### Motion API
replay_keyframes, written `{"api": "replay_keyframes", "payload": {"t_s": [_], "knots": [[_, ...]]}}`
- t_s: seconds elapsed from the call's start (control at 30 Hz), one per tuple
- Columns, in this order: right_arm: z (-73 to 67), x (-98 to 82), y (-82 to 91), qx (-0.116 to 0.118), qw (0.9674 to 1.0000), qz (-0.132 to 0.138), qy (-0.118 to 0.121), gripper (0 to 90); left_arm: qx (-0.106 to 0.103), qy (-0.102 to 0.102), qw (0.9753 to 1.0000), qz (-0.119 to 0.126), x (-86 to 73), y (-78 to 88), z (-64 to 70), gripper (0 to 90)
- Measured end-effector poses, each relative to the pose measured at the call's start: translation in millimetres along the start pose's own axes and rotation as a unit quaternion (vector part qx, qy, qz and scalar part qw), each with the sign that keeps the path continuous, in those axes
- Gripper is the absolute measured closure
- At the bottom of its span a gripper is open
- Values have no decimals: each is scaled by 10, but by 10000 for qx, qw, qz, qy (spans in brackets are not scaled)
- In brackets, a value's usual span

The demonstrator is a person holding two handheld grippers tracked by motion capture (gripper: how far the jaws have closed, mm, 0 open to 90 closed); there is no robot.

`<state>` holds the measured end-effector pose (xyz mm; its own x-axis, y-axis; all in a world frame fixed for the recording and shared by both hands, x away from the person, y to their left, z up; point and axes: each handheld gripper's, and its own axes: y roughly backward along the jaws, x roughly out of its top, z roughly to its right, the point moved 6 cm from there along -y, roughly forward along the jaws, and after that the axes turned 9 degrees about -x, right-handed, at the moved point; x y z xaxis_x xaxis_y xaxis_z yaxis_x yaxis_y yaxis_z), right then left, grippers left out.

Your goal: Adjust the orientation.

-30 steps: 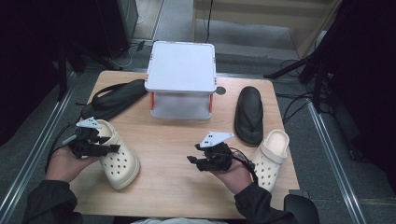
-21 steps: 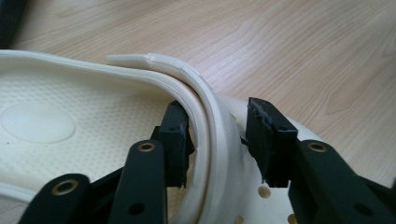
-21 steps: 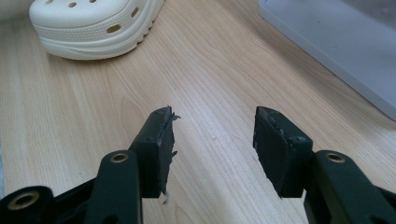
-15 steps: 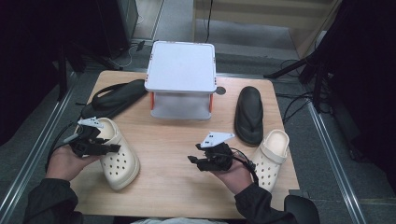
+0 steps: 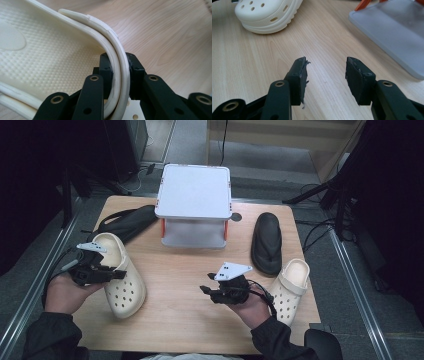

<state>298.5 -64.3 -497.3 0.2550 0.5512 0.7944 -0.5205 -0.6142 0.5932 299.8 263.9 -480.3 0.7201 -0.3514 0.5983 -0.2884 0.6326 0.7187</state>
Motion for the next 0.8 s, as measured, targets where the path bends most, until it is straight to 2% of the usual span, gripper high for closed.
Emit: {"api": "replay_keyframes", "payload": {"t_s": [0.07, 0.13, 0.2, 0.27, 0.4, 0.47, 0.5, 0.53, 0.63, 0.8], "knots": [[-28, 25, 15, 24, 9999, 89, 69, 528, -140, -15, 9998, 142, 71, 41, 89, 783], [-41, 34, 19, 47, 9999, 119, 86, 527, -149, -16, 9998, 161, 97, 40, 125, 783], [-46, 36, 23, 64, 9999, 124, 79, 526, -146, -116, 9997, 135, 138, 24, 195, 783], [-57, 45, 32, 94, 9998, 158, 65, 527, -240, -123, 9995, 132, 175, -18, 261, 782], [-67, 53, 55, 243, 9995, 183, -72, 526, -437, -63, 9990, 20, 260, -155, 382, 782], [-58, 46, 62, 224, 9995, 178, -93, 525, -541, -127, 9985, -23, 323, -252, 476, 782], [-58, 44, 65, 227, 9995, 178, -107, 525, -619, -239, 9978, -67, 375, -325, 553, 782], [-58, 44, 65, 227, 9995, 178, -107, 525, -619, -239, 9978, -67, 375, -325, 553, 781], [-52, 29, 81, 222, 9995, 178, -131, 524, -781, -319, 9963, -141, 478, -461, 672, 781], [-44, -4, 93, 202, 9994, 155, -247, 524, -879, -428, 9947, -314, 616, -658, 803, 781]]}}
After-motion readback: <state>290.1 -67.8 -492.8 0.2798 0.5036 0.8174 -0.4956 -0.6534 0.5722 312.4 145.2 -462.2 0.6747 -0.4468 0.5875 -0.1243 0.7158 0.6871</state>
